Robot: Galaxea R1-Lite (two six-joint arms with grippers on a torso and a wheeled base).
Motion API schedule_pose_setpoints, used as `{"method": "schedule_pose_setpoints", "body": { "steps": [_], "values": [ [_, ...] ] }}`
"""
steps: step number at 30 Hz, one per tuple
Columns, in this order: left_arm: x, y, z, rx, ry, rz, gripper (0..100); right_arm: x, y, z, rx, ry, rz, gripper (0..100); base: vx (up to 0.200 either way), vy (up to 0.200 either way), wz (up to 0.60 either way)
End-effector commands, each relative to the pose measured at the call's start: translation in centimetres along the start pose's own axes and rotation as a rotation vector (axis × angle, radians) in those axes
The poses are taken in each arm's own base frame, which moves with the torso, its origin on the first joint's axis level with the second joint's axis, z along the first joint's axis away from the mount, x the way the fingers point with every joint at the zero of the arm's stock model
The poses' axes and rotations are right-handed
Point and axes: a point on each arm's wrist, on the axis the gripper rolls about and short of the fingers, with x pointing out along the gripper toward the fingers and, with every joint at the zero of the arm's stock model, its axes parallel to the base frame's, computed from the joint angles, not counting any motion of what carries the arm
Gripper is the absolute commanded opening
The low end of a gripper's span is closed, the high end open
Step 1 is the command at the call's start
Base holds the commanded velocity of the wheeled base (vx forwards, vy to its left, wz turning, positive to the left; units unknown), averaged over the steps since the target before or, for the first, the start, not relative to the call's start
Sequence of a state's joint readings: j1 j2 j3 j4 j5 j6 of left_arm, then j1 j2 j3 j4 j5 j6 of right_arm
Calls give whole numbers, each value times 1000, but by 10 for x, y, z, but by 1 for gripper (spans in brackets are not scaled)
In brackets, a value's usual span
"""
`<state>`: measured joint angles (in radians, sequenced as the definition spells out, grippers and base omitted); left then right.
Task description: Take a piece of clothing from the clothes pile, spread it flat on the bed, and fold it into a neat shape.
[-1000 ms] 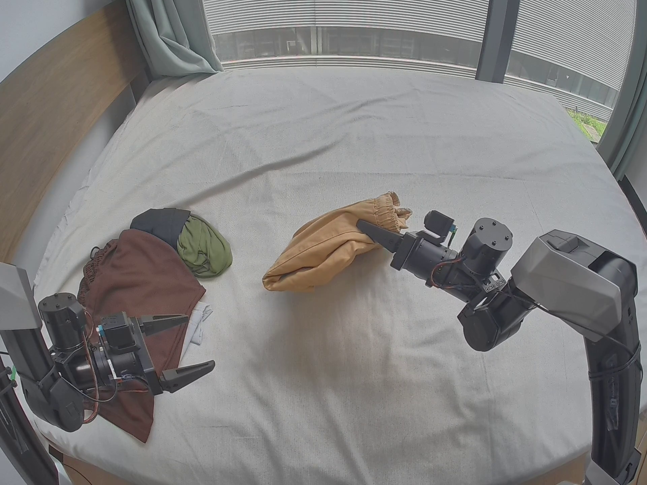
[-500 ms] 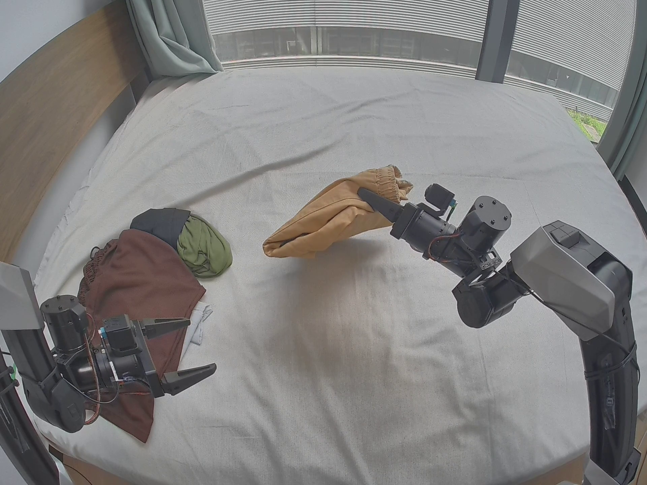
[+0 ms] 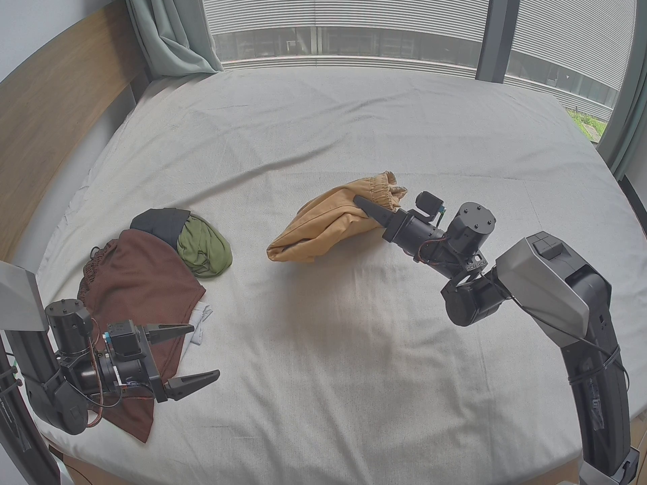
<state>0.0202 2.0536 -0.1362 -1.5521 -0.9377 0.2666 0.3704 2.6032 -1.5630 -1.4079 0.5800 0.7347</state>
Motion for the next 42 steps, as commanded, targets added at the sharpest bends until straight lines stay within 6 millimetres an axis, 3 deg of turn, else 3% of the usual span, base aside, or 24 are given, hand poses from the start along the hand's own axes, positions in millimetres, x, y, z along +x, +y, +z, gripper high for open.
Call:
{"method": "schedule_pose_setpoints", "body": {
  "steps": [1,7,15,31,35,37,42],
  "values": [
    [0,0,-1,-2,2,0,100,-5,-13,-18,21,23,-22,0,0,0,0],
    [0,0,0,-3,1,-3,100,-4,-12,-15,20,22,-23,0,0,0,0],
    [1,0,-1,-5,4,-6,100,3,1,8,-5,-6,0,0,0,0,0],
    [1,-3,-3,-13,11,-15,100,25,3,49,-54,-67,33,0,0,0,0],
    [1,-3,-2,-12,10,-14,100,20,-16,44,-43,-55,-5,0,0,0,0],
    [1,-3,-2,-11,10,-14,100,15,-35,30,-28,-41,-35,0,0,0,0],
    [1,-3,-2,-12,10,-14,100,5,-51,6,0,-11,-73,0,0,0,0]
  ]
}}
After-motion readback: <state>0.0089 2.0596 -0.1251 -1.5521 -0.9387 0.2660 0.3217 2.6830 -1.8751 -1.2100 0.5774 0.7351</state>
